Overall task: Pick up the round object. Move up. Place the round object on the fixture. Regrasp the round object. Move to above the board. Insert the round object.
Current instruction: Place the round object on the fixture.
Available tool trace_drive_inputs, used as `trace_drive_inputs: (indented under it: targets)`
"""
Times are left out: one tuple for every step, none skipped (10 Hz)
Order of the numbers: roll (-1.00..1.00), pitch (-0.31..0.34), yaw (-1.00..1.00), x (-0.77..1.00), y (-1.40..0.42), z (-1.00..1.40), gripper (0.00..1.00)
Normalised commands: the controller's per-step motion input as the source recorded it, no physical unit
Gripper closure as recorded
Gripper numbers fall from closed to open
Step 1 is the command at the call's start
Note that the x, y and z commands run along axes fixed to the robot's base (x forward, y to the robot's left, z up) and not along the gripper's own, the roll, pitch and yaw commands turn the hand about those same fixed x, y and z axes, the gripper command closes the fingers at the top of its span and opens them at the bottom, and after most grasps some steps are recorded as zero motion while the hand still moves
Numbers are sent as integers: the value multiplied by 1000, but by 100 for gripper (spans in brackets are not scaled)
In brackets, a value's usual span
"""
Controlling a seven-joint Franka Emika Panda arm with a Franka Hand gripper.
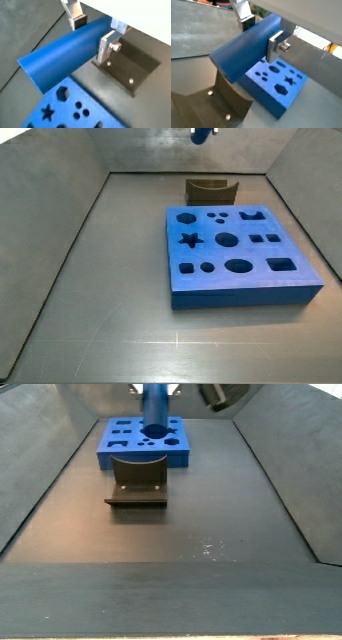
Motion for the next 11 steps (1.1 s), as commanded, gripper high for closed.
trace_drive_inputs:
  targets:
    - [-350, 51, -118, 481, 48, -17, 100]
    - [-265, 45, -112, 421, 38, -13, 100]
    - [-185, 34, -101, 288, 28, -7, 100]
    - [-167, 31, -83, 190, 33, -14, 100]
    - [-1000, 222, -22, 133, 132, -1000, 100]
    - [-1000, 211, -26, 128, 135, -1000, 100]
    - [-910, 221, -105, 144, 140, -1000, 100]
    - [-767, 216, -137, 156, 139, -1000, 100]
    - [-614, 189, -165, 164, 142, -1000, 100]
    - [-402, 133, -197, 171, 145, -1000, 100]
    - [-272, 94, -205, 182, 139, -1000, 100]
